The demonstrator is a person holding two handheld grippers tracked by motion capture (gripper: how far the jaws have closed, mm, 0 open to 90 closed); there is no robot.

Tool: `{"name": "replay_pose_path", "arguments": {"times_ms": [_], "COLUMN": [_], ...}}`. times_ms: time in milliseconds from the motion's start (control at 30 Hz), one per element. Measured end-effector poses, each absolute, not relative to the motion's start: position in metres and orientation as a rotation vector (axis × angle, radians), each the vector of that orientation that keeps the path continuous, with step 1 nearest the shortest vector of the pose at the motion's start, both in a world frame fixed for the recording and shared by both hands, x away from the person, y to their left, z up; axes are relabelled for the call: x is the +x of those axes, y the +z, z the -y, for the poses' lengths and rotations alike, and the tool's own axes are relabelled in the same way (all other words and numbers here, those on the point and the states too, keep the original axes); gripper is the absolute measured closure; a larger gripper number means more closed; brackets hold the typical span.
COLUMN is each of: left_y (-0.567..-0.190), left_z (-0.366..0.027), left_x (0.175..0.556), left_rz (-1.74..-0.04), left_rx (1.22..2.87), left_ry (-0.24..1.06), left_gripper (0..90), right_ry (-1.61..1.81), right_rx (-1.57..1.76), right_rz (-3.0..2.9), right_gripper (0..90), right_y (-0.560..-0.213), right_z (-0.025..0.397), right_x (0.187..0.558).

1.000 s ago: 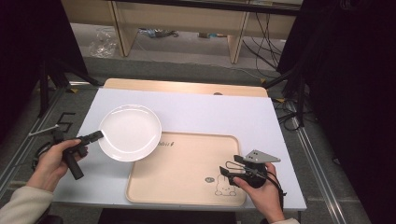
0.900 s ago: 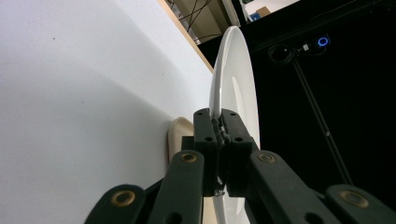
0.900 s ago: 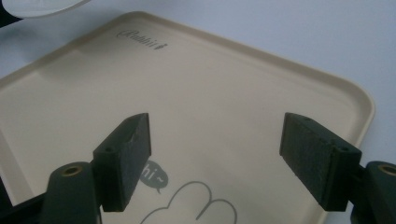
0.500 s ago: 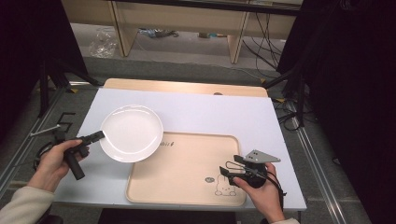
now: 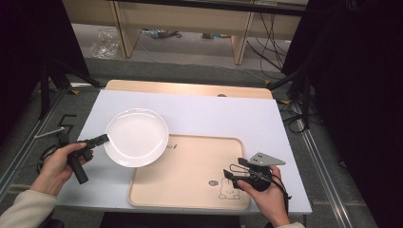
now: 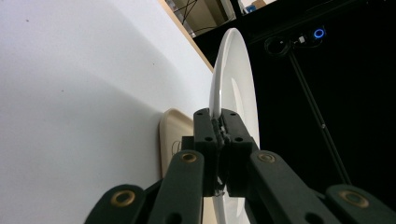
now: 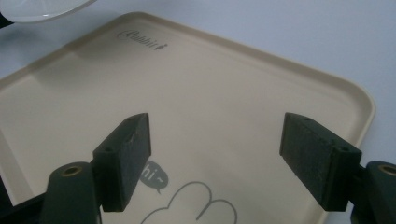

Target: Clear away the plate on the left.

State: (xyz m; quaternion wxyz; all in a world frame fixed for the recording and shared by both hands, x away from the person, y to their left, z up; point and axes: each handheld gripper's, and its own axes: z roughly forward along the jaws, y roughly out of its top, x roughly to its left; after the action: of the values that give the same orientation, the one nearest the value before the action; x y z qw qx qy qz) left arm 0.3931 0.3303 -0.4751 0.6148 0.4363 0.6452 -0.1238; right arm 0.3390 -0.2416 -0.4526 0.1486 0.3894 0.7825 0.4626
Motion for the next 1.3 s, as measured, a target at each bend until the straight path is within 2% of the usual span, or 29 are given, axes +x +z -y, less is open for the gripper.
{"name": "replay_pose_path", "arguments": {"times_ms": [1300], "left_y": [-0.476], "left_z": [-0.317], "left_x": [0.393], "left_rz": [-1.489], "left_rx": [1.031], "left_ry": [-0.325], "left_gripper": [86.0], "right_ry": [1.329], "right_rx": [1.118], "right_rz": [-2.251], "right_gripper": [25.6], "right_y": [-0.453], "right_z": [0.242], "right_x": [0.339]}}
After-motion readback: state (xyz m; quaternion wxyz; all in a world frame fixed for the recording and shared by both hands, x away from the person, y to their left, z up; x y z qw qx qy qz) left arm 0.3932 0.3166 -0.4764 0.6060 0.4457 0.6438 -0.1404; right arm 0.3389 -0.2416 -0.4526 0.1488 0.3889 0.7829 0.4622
